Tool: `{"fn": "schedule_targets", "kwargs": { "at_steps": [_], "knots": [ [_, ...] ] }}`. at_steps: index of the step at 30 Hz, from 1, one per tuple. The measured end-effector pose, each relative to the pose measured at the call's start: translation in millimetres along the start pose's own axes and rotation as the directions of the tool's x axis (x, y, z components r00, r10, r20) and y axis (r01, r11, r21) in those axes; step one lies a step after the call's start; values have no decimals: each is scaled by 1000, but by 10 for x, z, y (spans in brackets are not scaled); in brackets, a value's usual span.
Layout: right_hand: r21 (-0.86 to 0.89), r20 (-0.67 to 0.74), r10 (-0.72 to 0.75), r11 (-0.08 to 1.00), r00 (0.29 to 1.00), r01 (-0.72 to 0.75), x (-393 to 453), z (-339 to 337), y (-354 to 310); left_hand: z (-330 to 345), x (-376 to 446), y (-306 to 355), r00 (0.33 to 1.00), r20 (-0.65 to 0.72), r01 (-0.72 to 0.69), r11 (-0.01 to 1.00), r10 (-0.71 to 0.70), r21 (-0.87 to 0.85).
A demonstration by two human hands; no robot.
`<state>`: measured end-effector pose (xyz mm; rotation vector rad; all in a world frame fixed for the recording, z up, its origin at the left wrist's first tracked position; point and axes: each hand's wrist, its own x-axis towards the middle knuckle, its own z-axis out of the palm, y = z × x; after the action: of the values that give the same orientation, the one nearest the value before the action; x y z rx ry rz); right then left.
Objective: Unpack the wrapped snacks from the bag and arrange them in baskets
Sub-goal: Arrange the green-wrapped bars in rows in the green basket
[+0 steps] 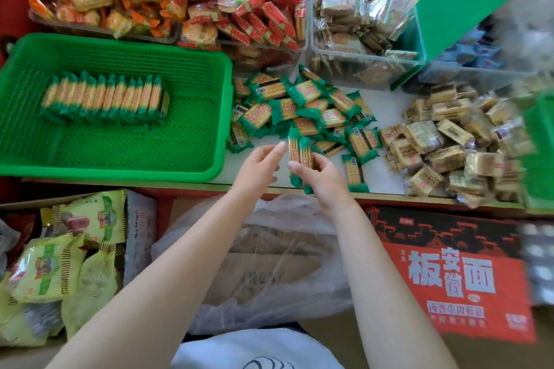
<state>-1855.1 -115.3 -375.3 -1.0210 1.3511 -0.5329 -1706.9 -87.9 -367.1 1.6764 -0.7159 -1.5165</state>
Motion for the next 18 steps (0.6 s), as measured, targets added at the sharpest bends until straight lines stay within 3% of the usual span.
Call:
{"fn": "schedule_targets", "kwargs": {
  "at_steps": [2,4,6,10,14,18],
  "knots": [
    [-13,14,-37,999,999,37,-121,-184,-45,216,84,17,978,171,155,964,-119,-216],
    [-3,39,-65,998,997,65,-176,-411,-8,400,115,-14,956,270,202,922,-113,-330],
    [19,-15,-64,998,998,64,-167,-645,84,583,151,-61,955,273,206,921,-115,-332],
    [86,-287,97,993,953,-75,53,-1136,337,881,302,-147,952,241,256,923,-189,-288],
    [-111,-481,138,970,866,-216,436,-1456,617,939,492,-234,947,194,307,904,-258,-299],
    [-438,-465,117,831,878,-342,686,-1344,733,915,583,-344,927,133,375,875,-350,-307]
  ]
}}
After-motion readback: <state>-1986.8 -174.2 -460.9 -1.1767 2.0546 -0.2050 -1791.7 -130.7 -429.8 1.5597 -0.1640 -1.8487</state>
